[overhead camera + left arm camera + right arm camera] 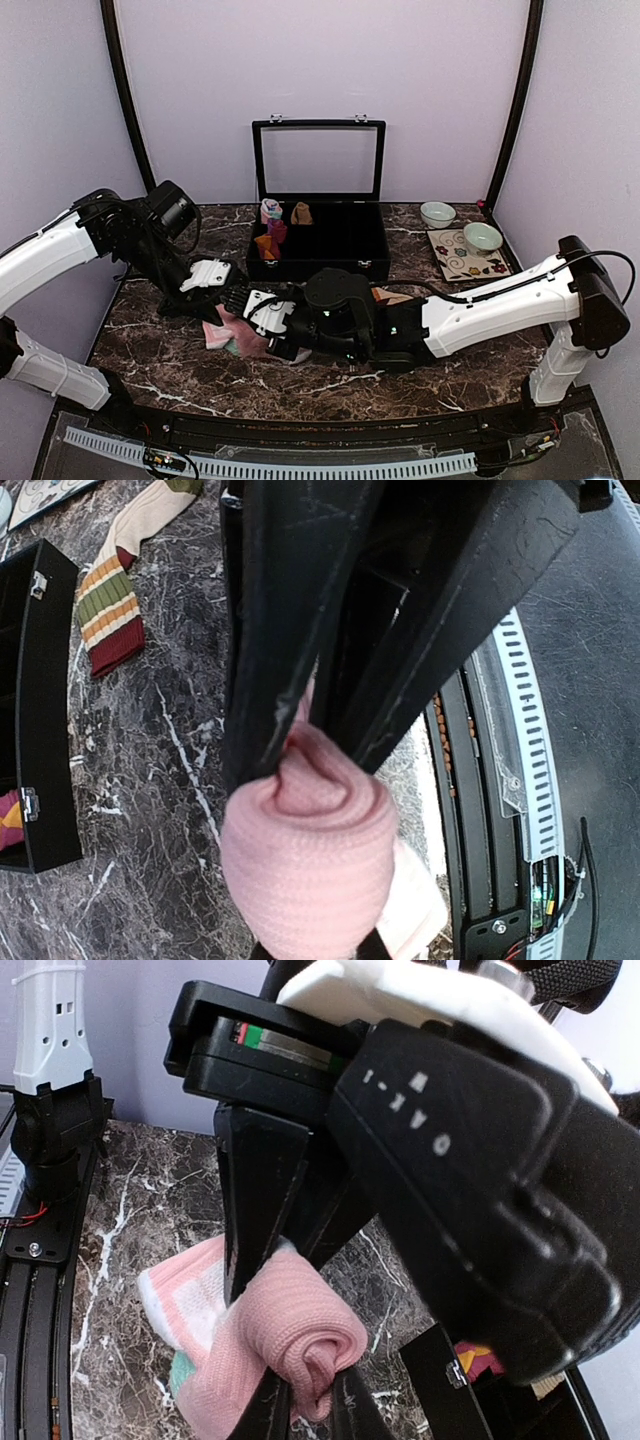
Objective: Roll the socks
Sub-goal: Roll the sock.
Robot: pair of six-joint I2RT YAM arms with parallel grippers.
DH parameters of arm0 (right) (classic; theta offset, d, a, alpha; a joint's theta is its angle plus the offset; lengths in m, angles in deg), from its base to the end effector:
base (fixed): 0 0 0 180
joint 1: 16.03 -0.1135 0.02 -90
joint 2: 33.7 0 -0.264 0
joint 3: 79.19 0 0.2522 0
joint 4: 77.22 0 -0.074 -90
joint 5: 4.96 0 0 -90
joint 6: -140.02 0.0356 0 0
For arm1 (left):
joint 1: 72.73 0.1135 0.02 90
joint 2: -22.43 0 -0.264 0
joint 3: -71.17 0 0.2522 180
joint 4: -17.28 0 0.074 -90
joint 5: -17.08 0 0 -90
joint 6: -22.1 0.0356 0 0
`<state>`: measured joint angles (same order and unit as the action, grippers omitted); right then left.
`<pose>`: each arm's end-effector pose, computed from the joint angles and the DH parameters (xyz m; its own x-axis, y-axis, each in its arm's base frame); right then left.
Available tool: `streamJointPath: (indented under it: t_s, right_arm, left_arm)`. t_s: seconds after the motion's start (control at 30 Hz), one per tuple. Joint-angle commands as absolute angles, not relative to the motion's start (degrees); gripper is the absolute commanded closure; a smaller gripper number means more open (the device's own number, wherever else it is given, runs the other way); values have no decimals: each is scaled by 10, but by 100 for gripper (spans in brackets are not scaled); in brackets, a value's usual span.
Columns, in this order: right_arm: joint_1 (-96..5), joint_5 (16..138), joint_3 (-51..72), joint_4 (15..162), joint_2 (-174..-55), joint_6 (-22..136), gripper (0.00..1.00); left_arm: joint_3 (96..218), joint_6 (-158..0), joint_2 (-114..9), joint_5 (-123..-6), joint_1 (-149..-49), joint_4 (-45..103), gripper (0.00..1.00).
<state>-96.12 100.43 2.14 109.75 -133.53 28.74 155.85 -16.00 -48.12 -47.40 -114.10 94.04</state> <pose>0.0799 0.4026 0.2719 0.2964 -0.3367 -0.8938 -0.8558 0.3218 -0.4050 0.1591 -0.1605 0.3298 0.1751 0.7921 -0.5848 0.9842 -0.1248 0.1257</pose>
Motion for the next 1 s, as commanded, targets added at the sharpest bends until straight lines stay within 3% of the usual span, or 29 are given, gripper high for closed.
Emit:
streamJointPath:
  t_s: [0.0, 0.13, 0.2, 0.23, 0.3, 0.33, 0.37, 0.4, 0.67, 0.8, 0.97]
  right_arm:
    - [-964, 976, 13, 1119, -1317, 280, 89]
    - [-965, 968, 11, 1128, -1318, 294, 98]
    - [-965, 969, 12, 1135, -1320, 308, 96]
    - [-965, 973, 12, 1140, -1321, 320, 89]
    - [-965, 988, 10, 1163, -1320, 343, 60]
    - [-965, 988, -3, 1177, -1318, 350, 38]
    - [-965, 984, -11, 1191, -1315, 355, 7]
    - [-964, 980, -15, 1201, -1313, 360, 1]
    - [-954, 909, -11, 1206, -1307, 394, 2]
    - [-947, 892, -10, 1226, -1318, 412, 10]
    - [-936, 907, -6, 1247, -1336, 433, 27]
  left_arm:
    - [1573, -146, -481, -447, -1143, 975, 100]
    - [1581, -145, -486, -435, -1143, 981, 100]
    - [1586, -143, -488, -435, -1144, 984, 100]
    - [1587, -142, -489, -436, -1143, 986, 100]
    - [1590, -140, -491, -440, -1143, 988, 100]
    - [1592, -140, -492, -440, -1144, 990, 100]
    - [1592, -140, -493, -440, -1143, 991, 100]
    - [1592, -140, -494, -440, -1144, 990, 100]
    - [1592, -147, -495, -446, -1143, 980, 100]
    - [1596, -150, -496, -444, -1143, 979, 100]
    - [1597, -151, -493, -442, -1143, 979, 100]
